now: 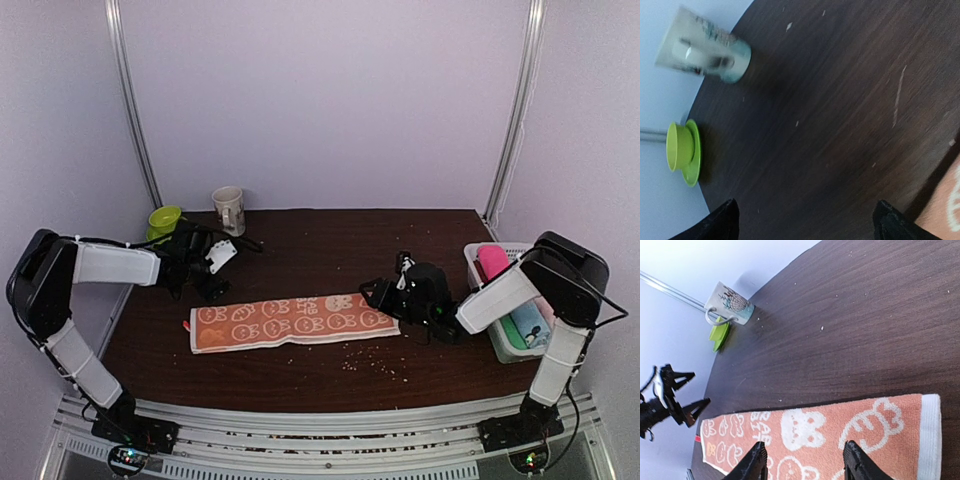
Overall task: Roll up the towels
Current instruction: Smooth out the towel at the center of the board.
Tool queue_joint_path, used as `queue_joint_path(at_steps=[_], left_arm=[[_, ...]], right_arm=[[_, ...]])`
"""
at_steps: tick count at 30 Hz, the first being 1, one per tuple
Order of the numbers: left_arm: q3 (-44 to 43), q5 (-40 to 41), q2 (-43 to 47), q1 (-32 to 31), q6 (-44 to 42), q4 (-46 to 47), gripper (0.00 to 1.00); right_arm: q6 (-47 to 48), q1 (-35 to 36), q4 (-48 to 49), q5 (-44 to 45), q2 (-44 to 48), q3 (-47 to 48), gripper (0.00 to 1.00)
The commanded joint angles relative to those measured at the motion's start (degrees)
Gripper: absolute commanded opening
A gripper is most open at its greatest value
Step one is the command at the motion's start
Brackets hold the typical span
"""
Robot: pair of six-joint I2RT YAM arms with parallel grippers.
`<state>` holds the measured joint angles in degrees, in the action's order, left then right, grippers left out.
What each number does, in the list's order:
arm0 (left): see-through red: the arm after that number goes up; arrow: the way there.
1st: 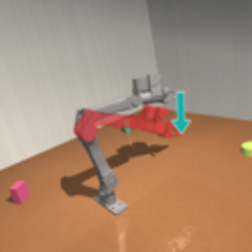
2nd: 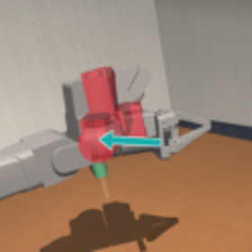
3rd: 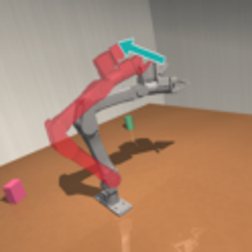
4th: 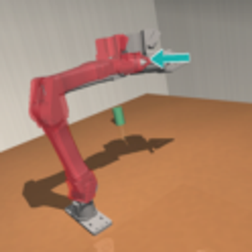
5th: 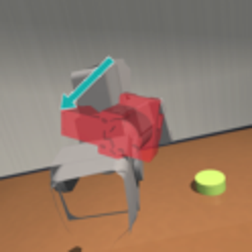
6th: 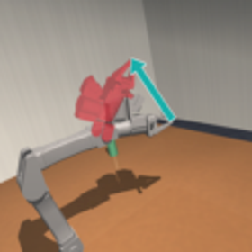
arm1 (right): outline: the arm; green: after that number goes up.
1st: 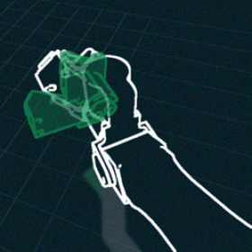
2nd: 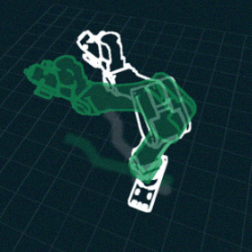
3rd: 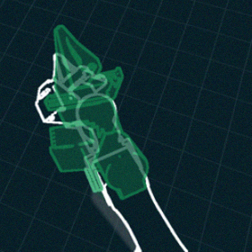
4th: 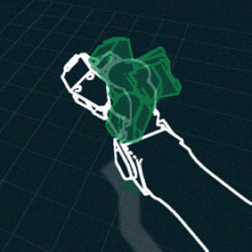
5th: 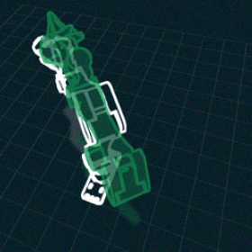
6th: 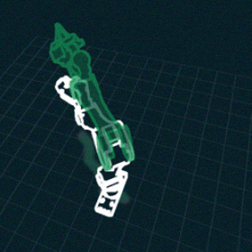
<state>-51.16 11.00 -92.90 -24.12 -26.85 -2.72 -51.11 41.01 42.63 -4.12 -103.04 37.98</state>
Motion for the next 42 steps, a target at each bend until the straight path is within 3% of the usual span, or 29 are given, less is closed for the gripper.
queue_joint_path(at_steps=[1, 7, 18, 30, 37, 42], left_arm=[[7.3, 7.9, 0.7, 1.0, -3.5, 10.9, 0.95], [12.3, 12.4, -1.2, 0.9, -6.5, 18.3, 0.95], [20.4, 21.0, -7.1, 0.9, -13.8, 35.7, 0.98], [20.4, 25.6, -11.9, 0.9, -19.7, 46.7, 0.98], [17.7, 25.1, -13.2, 0.9, -18.4, 46.3, 0.98], [11.2, 18.9, -6.4, 0.9, -12.6, 33.4, 0.98]], right_arm=[[-6.1, 0.6, 12.9, 5.3, -4.7, 0.1, 0.52], [-7.2, 0.8, 12.6, 9.6, -8.2, 0.2, 0.52], [-4.3, 0.6, -2.1, 15.8, -8.0, 3.7, 0.52], [-3.2, -1.1, -9.2, 20.5, -3.8, 2.7, 0.54], [-0.6, -2.1, -11.1, 20.9, -0.3, 2.7, 0.54], [5.1, -0.9, -15.8, 20.7, 3.1, 6.8, 0.54]])
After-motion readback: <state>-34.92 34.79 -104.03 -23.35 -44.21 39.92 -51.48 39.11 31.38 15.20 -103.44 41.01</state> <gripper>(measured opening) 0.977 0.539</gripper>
